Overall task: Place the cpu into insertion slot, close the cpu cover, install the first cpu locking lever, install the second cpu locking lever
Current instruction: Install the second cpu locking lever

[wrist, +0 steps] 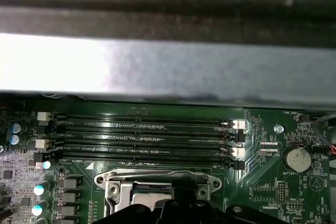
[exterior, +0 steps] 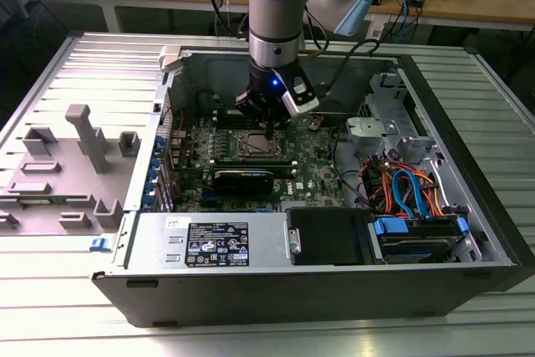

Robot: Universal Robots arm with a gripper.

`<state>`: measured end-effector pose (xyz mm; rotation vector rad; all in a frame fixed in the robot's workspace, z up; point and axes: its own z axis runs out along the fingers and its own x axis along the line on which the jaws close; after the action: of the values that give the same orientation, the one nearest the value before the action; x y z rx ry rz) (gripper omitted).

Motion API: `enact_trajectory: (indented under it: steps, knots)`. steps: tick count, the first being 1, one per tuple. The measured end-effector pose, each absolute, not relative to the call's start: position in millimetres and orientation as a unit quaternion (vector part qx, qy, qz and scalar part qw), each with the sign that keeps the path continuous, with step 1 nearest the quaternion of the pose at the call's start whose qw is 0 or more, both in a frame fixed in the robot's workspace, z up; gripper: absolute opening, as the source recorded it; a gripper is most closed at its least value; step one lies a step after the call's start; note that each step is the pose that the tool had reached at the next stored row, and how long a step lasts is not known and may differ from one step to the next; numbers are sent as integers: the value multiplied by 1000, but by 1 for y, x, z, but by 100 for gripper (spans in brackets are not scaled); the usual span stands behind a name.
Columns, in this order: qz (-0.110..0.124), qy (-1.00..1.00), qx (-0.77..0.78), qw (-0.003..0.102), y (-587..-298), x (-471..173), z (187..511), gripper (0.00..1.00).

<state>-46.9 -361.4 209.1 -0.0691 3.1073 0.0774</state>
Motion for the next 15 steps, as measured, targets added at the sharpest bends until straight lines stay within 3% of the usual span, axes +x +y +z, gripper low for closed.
enact_trajectory:
  steps: [15]
  knots:
    - [25,999,-22,16,-366,-47,209,11]
